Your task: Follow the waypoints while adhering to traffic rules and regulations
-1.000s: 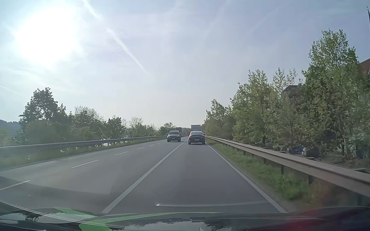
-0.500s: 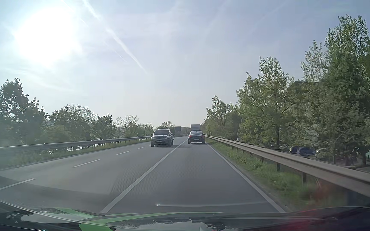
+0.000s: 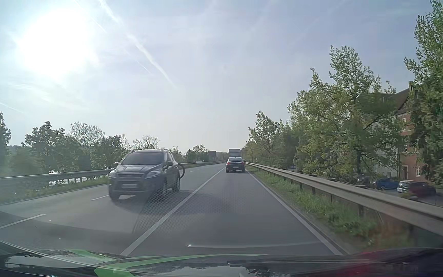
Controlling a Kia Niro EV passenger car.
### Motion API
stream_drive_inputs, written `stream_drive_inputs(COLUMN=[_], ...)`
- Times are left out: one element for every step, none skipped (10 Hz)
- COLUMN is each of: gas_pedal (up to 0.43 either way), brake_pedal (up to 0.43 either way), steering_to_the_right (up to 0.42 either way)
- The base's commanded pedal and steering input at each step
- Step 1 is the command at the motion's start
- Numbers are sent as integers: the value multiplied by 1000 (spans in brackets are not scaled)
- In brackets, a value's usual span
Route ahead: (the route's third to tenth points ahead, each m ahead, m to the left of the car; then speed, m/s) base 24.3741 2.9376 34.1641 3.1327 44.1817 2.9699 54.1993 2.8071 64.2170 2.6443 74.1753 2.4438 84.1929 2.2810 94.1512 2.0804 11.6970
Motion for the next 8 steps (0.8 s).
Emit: stream_drive_inputs(gas_pedal=[130, 130, 130, 130, 130, 130, 130, 130], brake_pedal=[0, 0, 0, 0, 0, 0, 0, 0], steering_to_the_right=[-3, -3, -3, -3, -2, 0, 1, 1])
